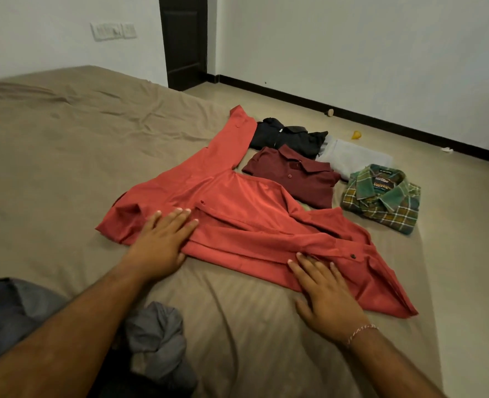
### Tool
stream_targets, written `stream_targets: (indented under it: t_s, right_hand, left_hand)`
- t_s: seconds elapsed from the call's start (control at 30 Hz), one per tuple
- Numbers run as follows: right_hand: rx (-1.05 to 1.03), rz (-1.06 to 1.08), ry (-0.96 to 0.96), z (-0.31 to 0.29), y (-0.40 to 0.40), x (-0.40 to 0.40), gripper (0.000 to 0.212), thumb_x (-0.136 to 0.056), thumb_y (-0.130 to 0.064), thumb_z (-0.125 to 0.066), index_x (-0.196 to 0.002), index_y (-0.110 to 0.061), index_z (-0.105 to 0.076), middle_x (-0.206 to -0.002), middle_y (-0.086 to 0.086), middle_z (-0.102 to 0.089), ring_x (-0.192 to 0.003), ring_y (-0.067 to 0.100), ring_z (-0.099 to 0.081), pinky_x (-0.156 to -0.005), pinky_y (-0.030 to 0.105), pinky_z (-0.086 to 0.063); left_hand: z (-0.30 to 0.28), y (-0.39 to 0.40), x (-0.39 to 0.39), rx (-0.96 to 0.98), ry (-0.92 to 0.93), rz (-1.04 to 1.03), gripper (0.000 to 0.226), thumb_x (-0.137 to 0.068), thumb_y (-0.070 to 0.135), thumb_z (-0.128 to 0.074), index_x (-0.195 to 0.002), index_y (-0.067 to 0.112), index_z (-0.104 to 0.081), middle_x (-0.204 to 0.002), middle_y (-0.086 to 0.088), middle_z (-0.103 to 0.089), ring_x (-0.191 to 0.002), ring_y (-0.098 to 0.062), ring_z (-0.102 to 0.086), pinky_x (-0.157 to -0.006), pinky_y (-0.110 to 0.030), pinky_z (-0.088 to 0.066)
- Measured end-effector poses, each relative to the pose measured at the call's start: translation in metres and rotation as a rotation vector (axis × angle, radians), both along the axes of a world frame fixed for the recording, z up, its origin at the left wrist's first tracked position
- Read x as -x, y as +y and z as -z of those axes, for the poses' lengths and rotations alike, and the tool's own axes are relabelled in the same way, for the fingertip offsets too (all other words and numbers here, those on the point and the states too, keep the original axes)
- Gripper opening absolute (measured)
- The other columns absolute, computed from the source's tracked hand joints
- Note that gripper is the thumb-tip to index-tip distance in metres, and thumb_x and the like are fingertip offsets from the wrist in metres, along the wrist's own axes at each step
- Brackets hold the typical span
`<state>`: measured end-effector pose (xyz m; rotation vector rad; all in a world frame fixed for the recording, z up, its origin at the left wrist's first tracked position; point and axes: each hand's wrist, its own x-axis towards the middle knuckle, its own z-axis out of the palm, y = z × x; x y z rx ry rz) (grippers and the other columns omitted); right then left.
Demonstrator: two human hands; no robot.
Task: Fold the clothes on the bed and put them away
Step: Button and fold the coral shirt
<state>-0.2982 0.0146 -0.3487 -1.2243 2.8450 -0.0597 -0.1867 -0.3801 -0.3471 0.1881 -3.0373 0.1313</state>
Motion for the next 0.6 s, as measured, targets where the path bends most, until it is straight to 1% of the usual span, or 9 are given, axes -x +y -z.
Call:
stream_targets:
  t_s: [0.07,0.1,0.2,0.27,0.33,0.4,0.47,0.53,0.6]
  right_hand:
    - [0.013,0.039,0.08,-0.007,0.01,0.007,0.087,-0.077,-0.042,-0.061,-0.159,-0.036,-0.033,-0.17,-0.003,-0.023,-0.15,0.025,-0.033,-0.124,0.053,-0.022]
    - [0.019,0.05,0.098,-0.013,0.014,0.01,0.093,-0.071,-0.038,-0.066,-0.159,-0.035,-0.035,-0.171,0.0,-0.021,-0.15,0.028,-0.032,-0.123,0.057,-0.023]
    - [-0.018,0.073,0.134,-0.028,0.022,0.022,0.115,-0.06,-0.037,-0.068,-0.164,-0.036,-0.018,-0.174,0.004,0.0,-0.159,0.032,-0.007,-0.123,0.065,-0.014]
    - [-0.056,0.107,0.131,-0.03,0.02,0.031,0.121,-0.064,-0.038,-0.067,-0.164,-0.041,0.002,-0.172,0.002,0.017,-0.159,0.032,0.013,-0.123,0.067,-0.006]
    - [-0.095,0.15,0.054,-0.025,0.017,0.039,0.118,-0.075,-0.035,-0.063,-0.158,-0.047,0.02,-0.168,-0.007,0.031,-0.156,0.026,0.025,-0.123,0.067,-0.001]
    - [-0.119,0.2,-0.053,-0.02,0.019,0.047,0.112,-0.084,-0.026,-0.059,-0.155,-0.051,0.025,-0.169,-0.013,0.026,-0.157,0.017,0.017,-0.125,0.061,-0.007]
    - [-0.161,0.229,-0.1,-0.016,0.026,0.052,0.099,-0.094,-0.019,-0.051,-0.155,-0.051,0.02,-0.172,-0.012,0.011,-0.159,0.015,0.003,-0.127,0.053,-0.014]
    - [-0.217,0.227,-0.101,-0.012,0.031,0.054,0.083,-0.101,-0.017,-0.039,-0.159,-0.045,0.013,-0.173,-0.009,0.008,-0.16,0.016,0.001,-0.128,0.048,-0.012]
    - [-0.237,0.239,-0.13,-0.015,0.034,0.052,0.073,-0.104,-0.015,-0.032,-0.163,-0.04,0.003,-0.173,-0.008,0.008,-0.16,0.016,0.002,-0.128,0.047,-0.011]
  left_hand:
    - [0.0,-0.025,0.0,0.047,0.001,-0.023,0.079,-0.072,0.036,-0.048,-0.149,0.02,-0.054,-0.157,-0.011,-0.05,-0.145,-0.031,-0.047,-0.125,-0.04,-0.01]
    - [-0.001,-0.037,-0.002,0.041,0.001,-0.057,0.078,-0.071,0.031,-0.047,-0.148,0.018,-0.056,-0.155,-0.011,-0.052,-0.143,-0.031,-0.049,-0.124,-0.037,-0.012]
    - [0.001,-0.055,-0.015,-0.012,-0.008,-0.148,0.077,-0.071,0.028,-0.042,-0.145,0.015,-0.059,-0.151,-0.014,-0.056,-0.138,-0.032,-0.055,-0.113,-0.043,-0.032]
    - [0.004,-0.058,-0.017,-0.047,-0.019,-0.154,0.078,-0.07,0.027,-0.04,-0.144,0.013,-0.06,-0.149,-0.016,-0.057,-0.137,-0.033,-0.056,-0.109,-0.05,-0.041]
    - [0.006,-0.06,-0.017,-0.06,-0.015,-0.139,0.078,-0.07,0.026,-0.037,-0.144,0.012,-0.06,-0.15,-0.016,-0.057,-0.136,-0.034,-0.057,-0.108,-0.052,-0.044]
    - [0.009,-0.065,-0.017,-0.07,-0.029,-0.13,0.079,-0.07,0.025,-0.037,-0.145,0.013,-0.06,-0.151,-0.015,-0.056,-0.138,-0.033,-0.056,-0.109,-0.052,-0.044]
    - [0.009,-0.069,-0.015,-0.074,-0.055,-0.112,0.078,-0.07,0.022,-0.042,-0.146,0.015,-0.059,-0.152,-0.013,-0.055,-0.139,-0.031,-0.055,-0.109,-0.051,-0.045]
    - [0.008,-0.074,-0.013,-0.052,-0.083,-0.09,0.075,-0.068,0.015,-0.054,-0.142,0.015,-0.063,-0.149,-0.012,-0.058,-0.135,-0.031,-0.059,-0.106,-0.05,-0.048]
    - [0.002,-0.082,-0.013,0.006,-0.095,-0.044,0.069,-0.067,0.007,-0.062,-0.135,0.014,-0.069,-0.142,-0.013,-0.064,-0.128,-0.031,-0.065,-0.099,-0.05,-0.054]
